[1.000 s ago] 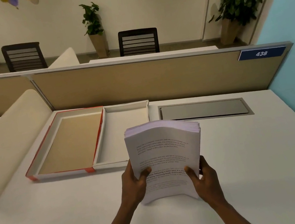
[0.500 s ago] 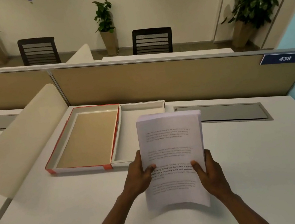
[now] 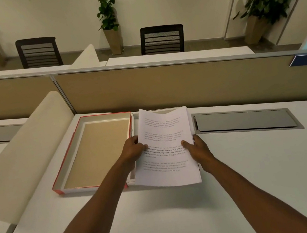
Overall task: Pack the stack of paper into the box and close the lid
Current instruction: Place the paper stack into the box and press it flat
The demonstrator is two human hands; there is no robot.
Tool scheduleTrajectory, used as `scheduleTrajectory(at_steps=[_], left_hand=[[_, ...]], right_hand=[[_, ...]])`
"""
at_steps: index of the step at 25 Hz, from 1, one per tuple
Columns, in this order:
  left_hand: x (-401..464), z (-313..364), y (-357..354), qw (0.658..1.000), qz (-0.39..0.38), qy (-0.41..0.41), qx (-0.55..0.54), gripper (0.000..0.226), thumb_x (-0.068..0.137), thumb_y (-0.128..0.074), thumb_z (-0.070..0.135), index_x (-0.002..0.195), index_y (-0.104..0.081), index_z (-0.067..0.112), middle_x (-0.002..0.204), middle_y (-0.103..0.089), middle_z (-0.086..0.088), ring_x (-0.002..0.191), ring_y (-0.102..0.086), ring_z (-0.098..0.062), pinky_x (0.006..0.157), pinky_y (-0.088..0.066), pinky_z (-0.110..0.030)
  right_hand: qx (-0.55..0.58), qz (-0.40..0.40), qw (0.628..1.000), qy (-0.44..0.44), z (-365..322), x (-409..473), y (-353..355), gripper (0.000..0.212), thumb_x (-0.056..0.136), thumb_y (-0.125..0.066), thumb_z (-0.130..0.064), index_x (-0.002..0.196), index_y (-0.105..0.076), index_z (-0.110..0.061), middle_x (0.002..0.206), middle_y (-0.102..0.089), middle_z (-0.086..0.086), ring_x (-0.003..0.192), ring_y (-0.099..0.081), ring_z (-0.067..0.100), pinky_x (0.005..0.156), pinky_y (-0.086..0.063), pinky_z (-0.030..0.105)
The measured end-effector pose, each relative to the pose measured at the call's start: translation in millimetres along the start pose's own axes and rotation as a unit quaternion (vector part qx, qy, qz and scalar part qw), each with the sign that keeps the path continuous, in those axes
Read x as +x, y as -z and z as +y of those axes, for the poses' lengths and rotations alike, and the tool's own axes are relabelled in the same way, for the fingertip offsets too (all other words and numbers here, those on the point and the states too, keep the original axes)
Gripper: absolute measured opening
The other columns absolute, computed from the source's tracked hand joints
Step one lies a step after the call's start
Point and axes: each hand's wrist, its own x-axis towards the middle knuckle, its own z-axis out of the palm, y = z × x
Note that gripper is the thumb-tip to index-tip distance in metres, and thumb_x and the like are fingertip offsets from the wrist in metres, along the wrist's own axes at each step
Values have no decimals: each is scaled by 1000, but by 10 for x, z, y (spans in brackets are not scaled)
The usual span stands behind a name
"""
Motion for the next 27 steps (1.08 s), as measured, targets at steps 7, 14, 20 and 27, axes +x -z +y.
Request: scheduleTrajectory(at_steps=[7,14,20,27], left_hand=[[671,-81,-32,997,73,18,35,27,90,-66,12,116,-63,12,122,-69,-11,95,-72,-32,89,-59,-47],[906,-264,-250,989,110,-8,99,35,94,-62,16,128,-58,9,130,-65,-11,113,-65,-35,95,-53,-43],[958,-397,-342,977,142,-43,155,36,93,-62,22,127,-54,13,128,-65,-9,112,-64,-33,94,-53,-39],[978,-469,-364,943,109,-60,309,76,97,-54,26,157,-10,16,150,-45,-11,128,-53,-32,103,-49,-41]], right_hand=[[-91,4,995,-49,-75,710,-237,47,96,-56,-35,136,-45,-13,138,-58,11,116,-62,31,97,-53,46],[-270,71,960,-28,12,989,-407,49,94,-58,-42,130,-48,-10,132,-61,11,112,-64,33,91,-54,43],[-323,109,940,-8,58,941,-543,49,92,-61,-40,125,-51,-4,126,-64,15,108,-65,34,86,-54,40],[-364,74,928,-4,156,790,-674,93,89,-67,-33,154,-5,-8,147,-38,18,125,-53,34,95,-52,41]])
